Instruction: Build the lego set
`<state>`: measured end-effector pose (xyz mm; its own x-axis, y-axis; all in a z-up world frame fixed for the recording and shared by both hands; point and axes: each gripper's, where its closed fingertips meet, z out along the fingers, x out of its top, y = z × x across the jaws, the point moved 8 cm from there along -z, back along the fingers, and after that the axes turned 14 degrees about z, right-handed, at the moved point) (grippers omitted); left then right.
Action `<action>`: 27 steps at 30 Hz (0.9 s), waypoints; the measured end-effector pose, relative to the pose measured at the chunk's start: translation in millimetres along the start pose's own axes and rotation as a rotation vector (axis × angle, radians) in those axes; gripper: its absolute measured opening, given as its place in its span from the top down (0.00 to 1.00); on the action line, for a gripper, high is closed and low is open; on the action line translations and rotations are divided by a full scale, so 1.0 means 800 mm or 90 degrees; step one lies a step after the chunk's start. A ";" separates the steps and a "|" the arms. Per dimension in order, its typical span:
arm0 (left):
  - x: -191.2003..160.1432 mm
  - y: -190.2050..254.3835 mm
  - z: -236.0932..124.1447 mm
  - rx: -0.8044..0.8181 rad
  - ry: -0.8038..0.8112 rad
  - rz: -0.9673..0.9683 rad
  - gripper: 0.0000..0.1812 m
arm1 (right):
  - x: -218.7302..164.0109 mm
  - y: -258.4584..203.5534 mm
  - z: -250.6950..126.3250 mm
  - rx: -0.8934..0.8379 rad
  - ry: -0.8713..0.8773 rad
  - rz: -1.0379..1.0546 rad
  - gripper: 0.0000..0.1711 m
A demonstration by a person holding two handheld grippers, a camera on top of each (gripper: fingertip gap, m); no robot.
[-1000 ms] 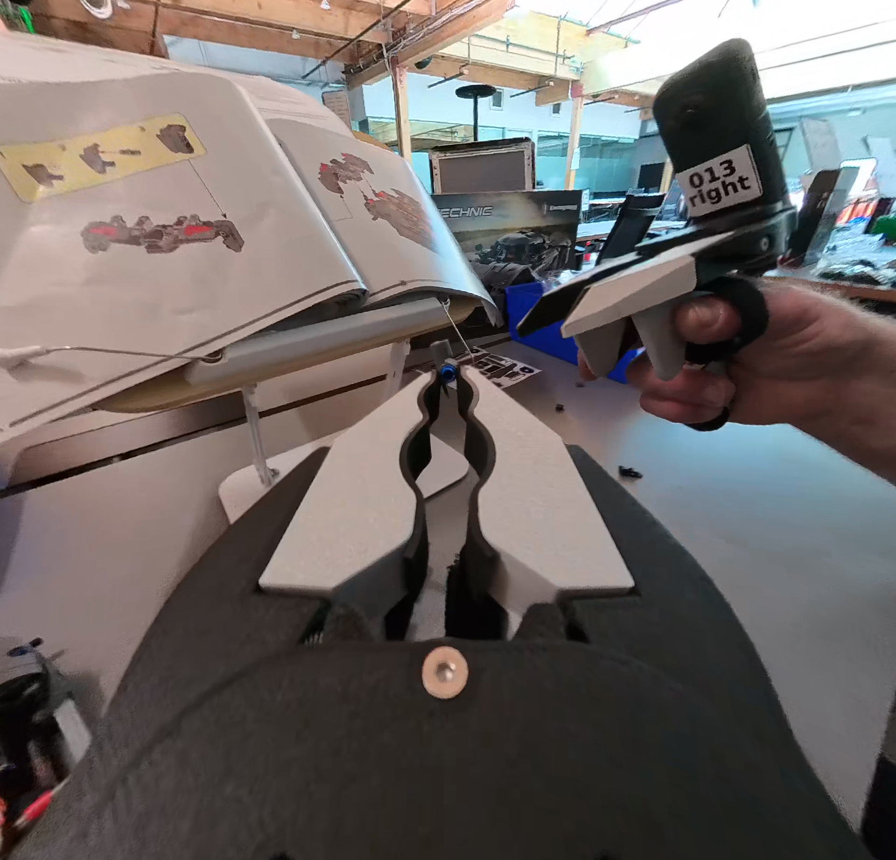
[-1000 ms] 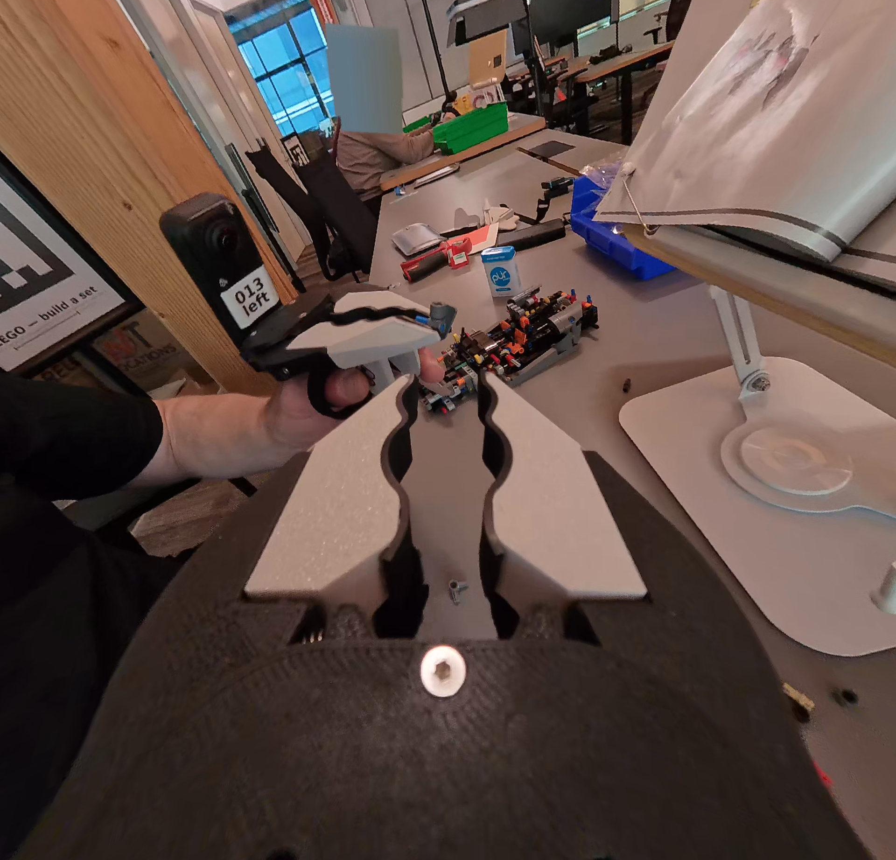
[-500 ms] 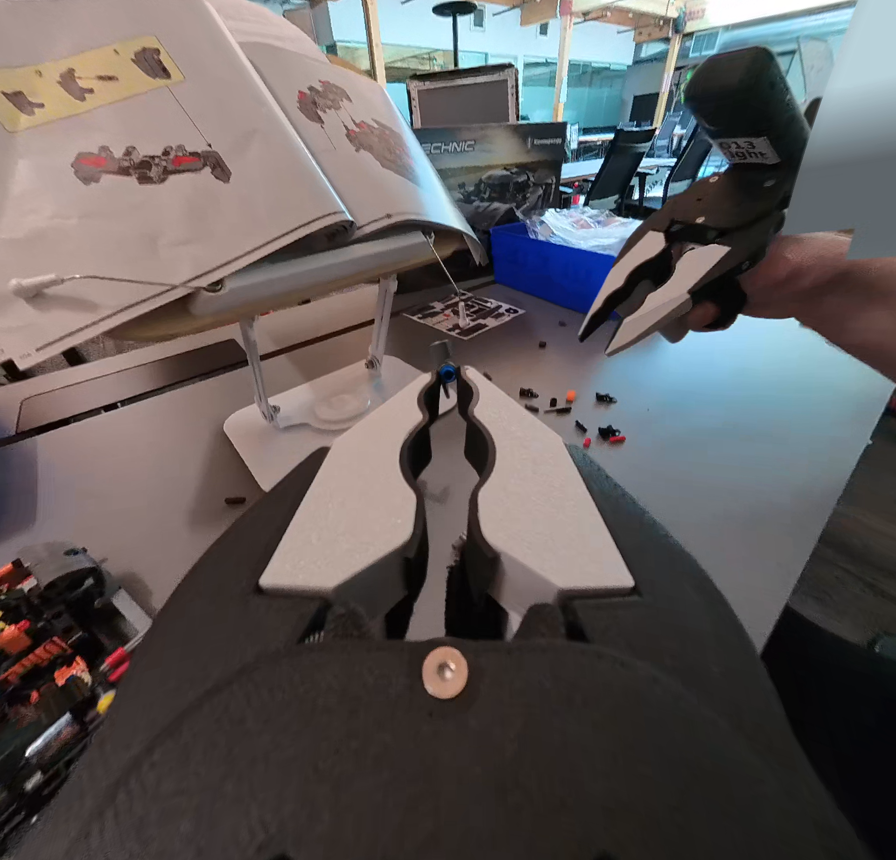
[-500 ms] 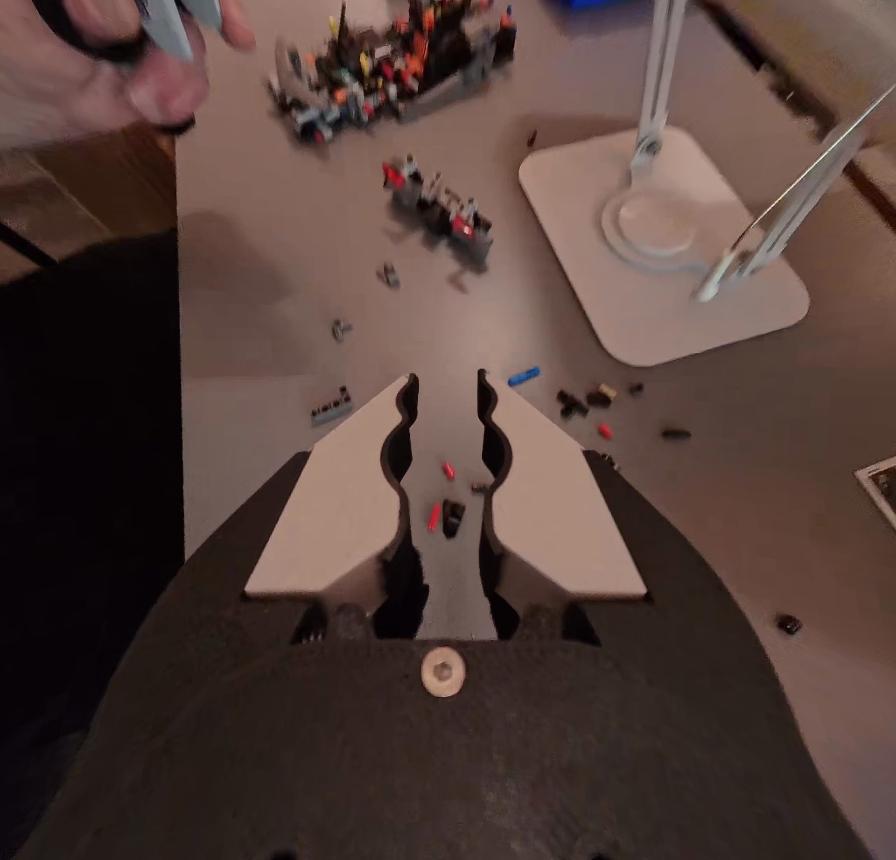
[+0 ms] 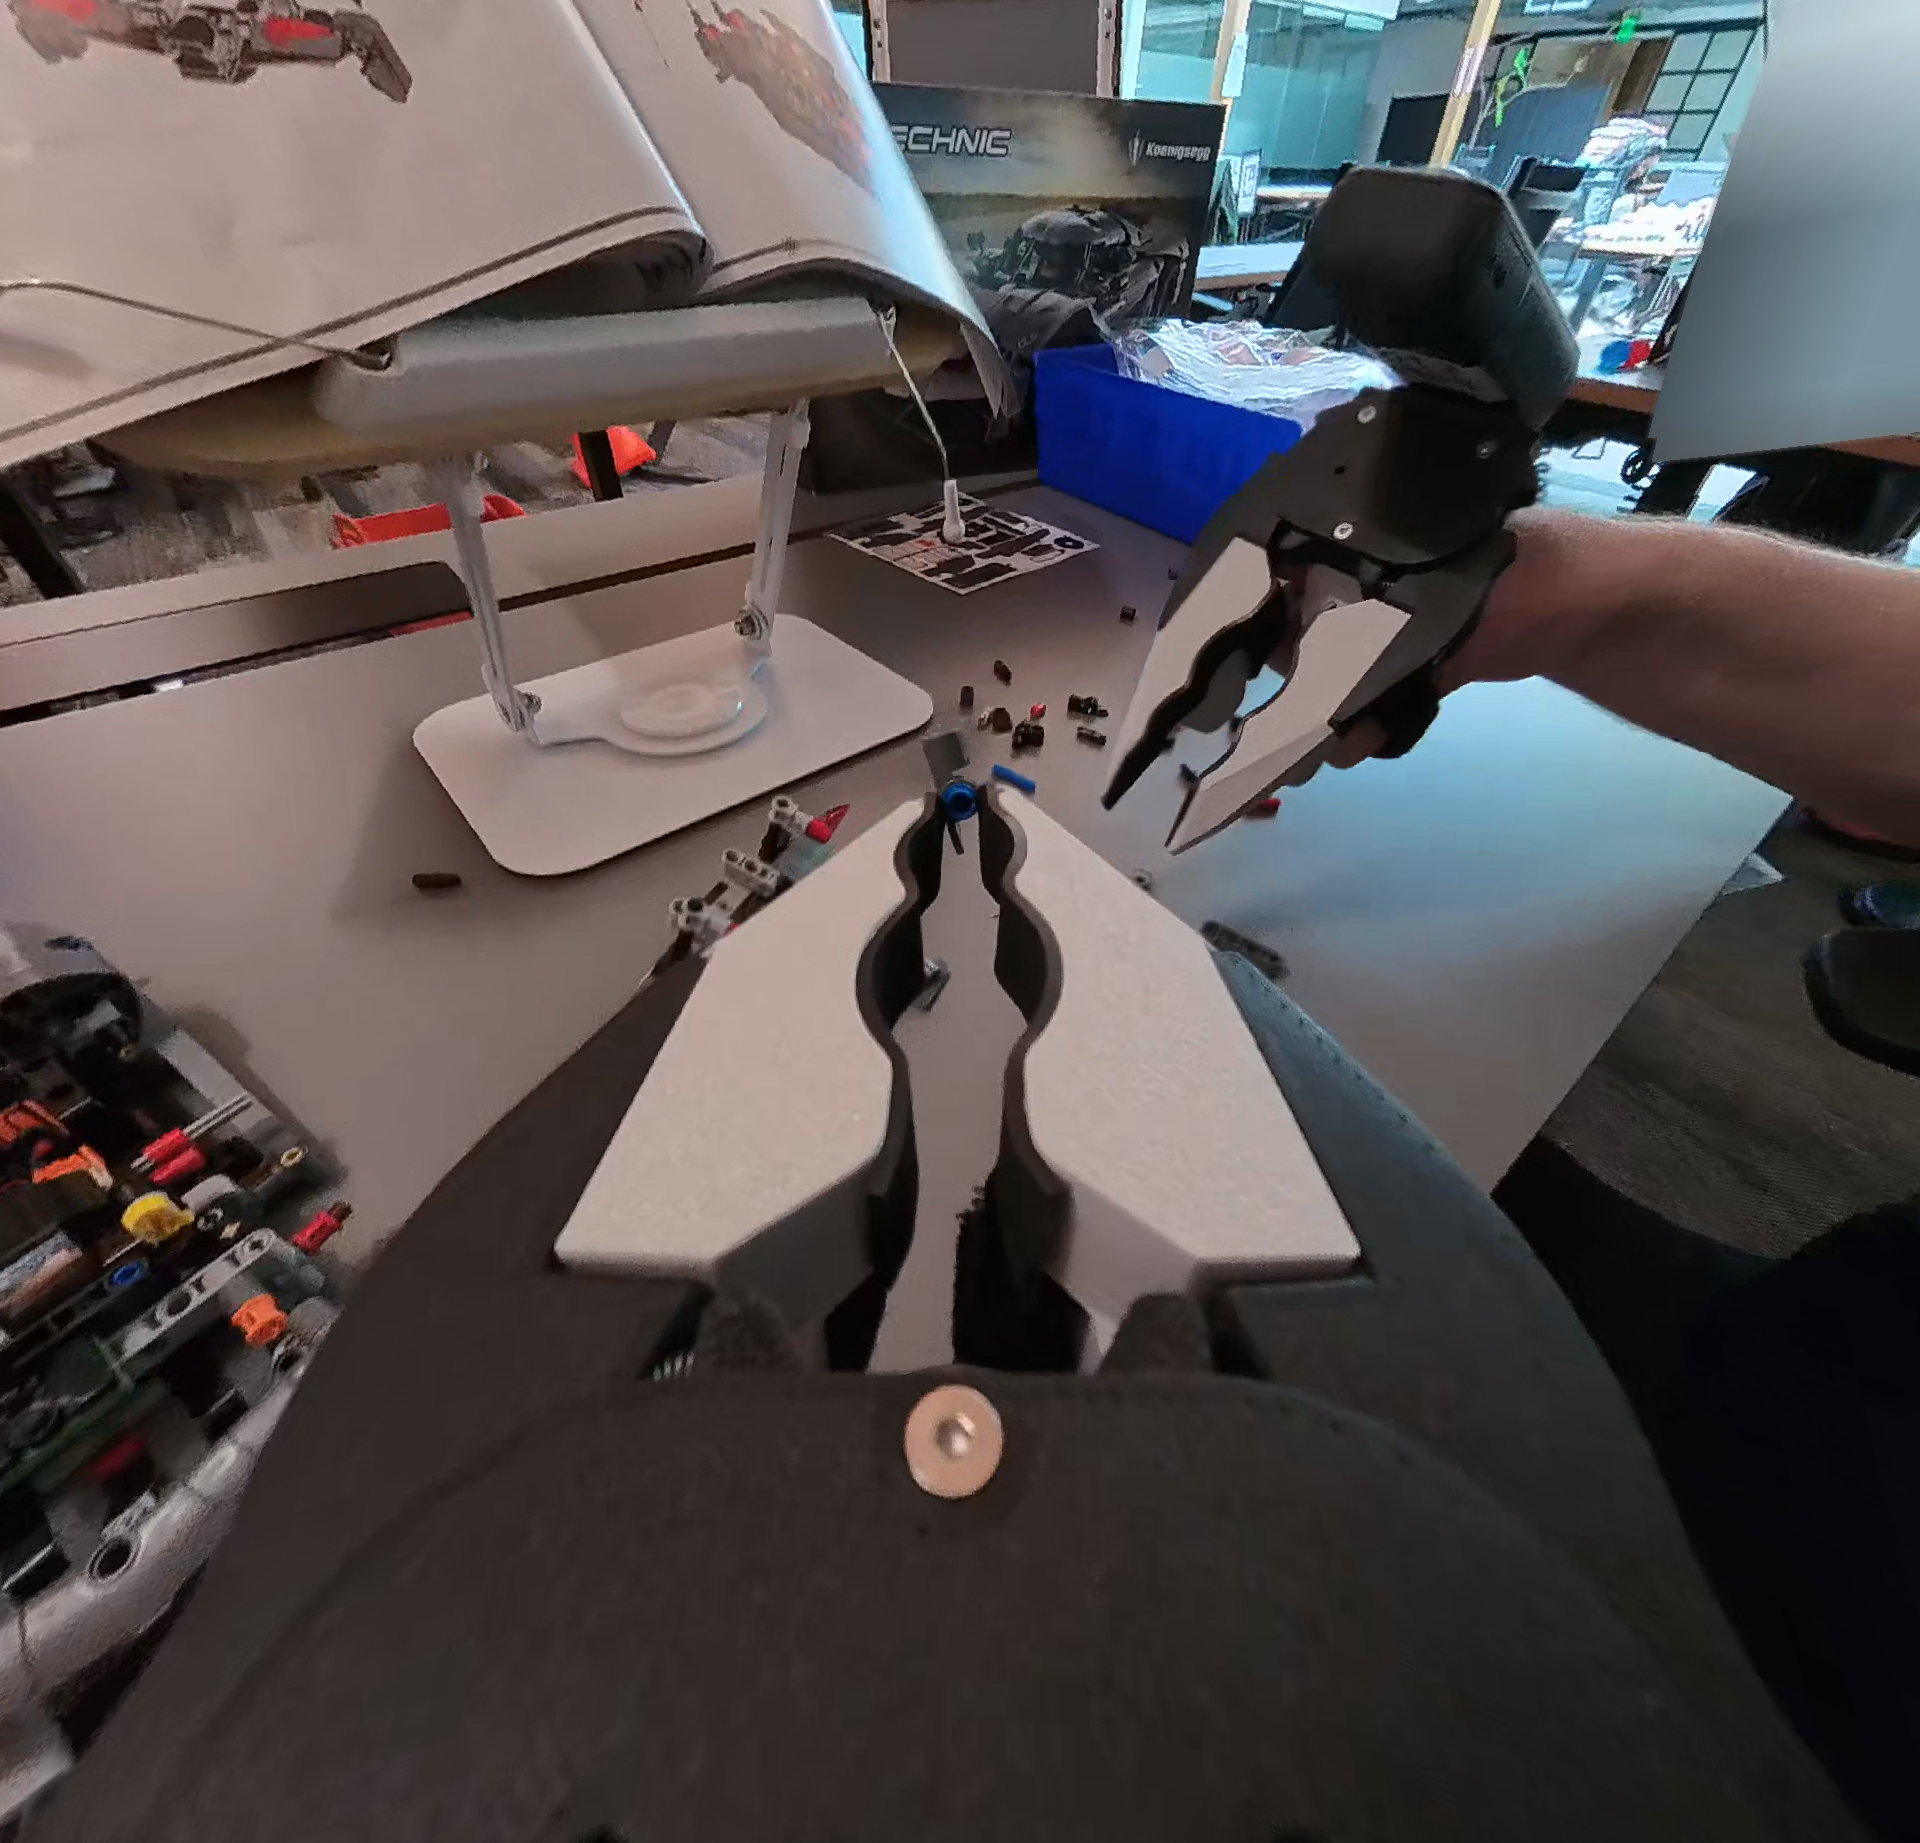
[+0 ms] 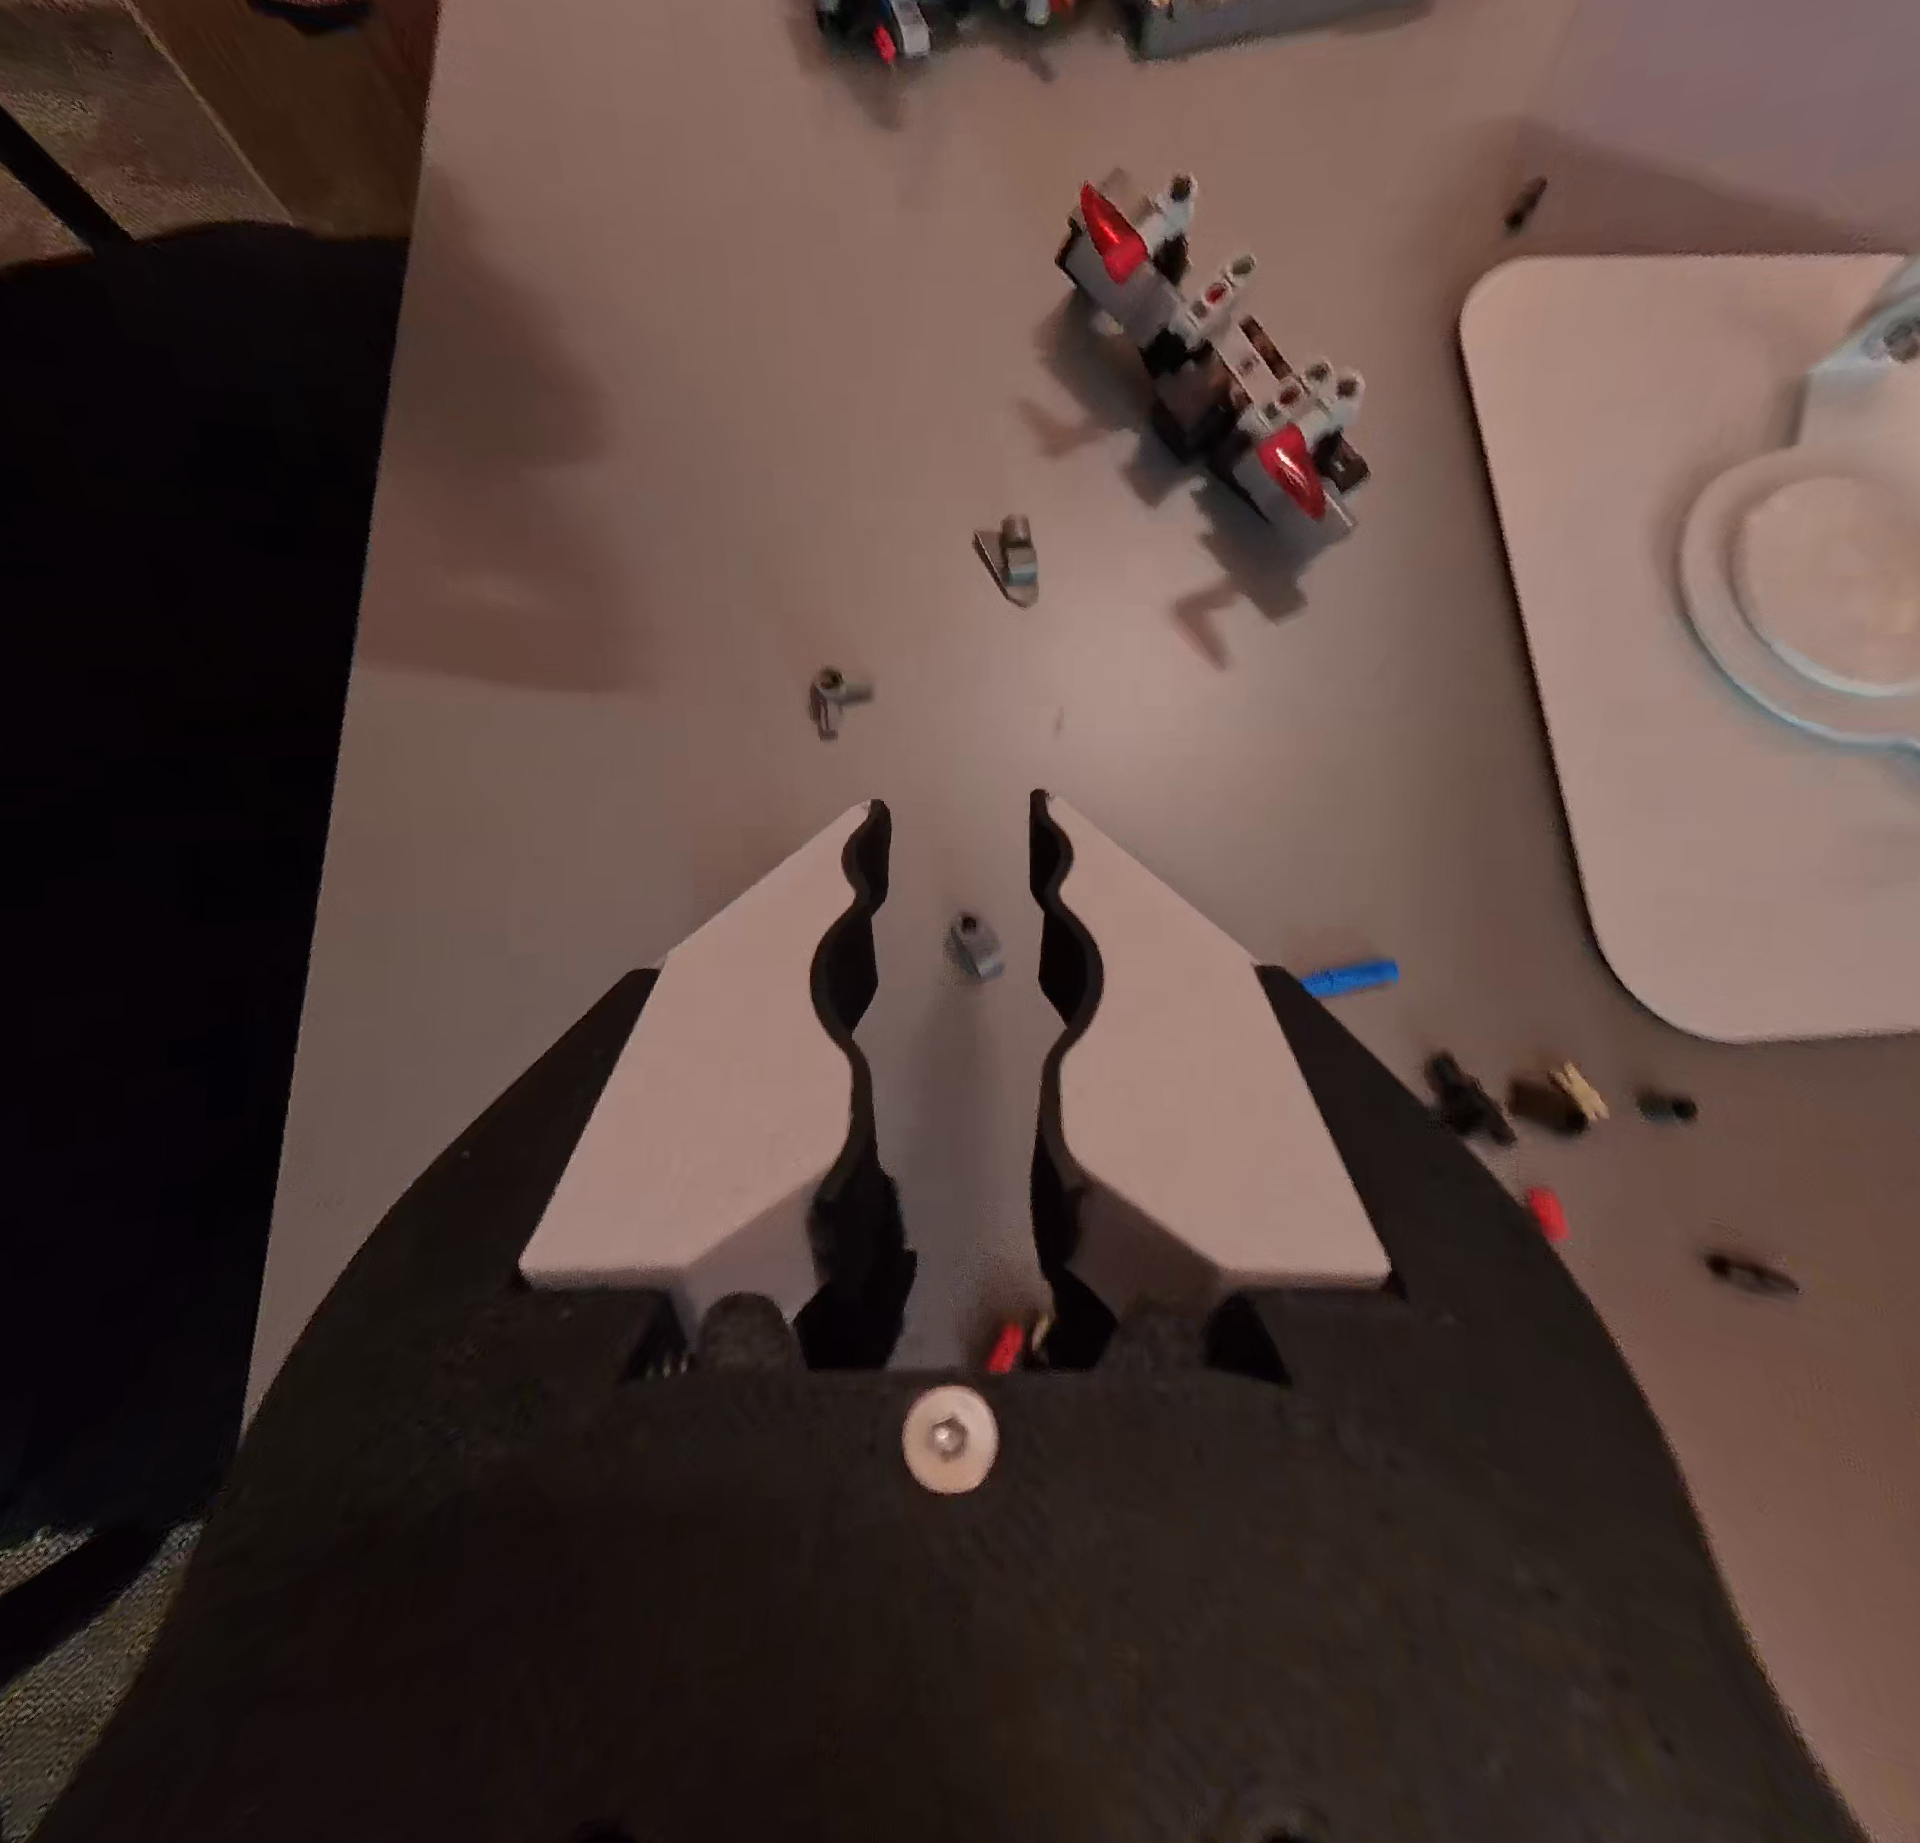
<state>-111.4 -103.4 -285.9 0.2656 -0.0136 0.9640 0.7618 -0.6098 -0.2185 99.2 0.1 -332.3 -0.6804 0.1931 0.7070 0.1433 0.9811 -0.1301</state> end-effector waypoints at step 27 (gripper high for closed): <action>-0.025 -0.005 0.007 0.024 -0.037 0.076 0.97 | 0.006 -0.037 0.075 0.002 -0.095 -0.049 0.93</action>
<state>-116.4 -96.4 -304.9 0.3896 -0.0376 0.9202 0.7439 -0.5762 -0.3385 48.4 -27.0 -366.4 -0.7886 0.1166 0.6038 0.0847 0.9931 -0.0811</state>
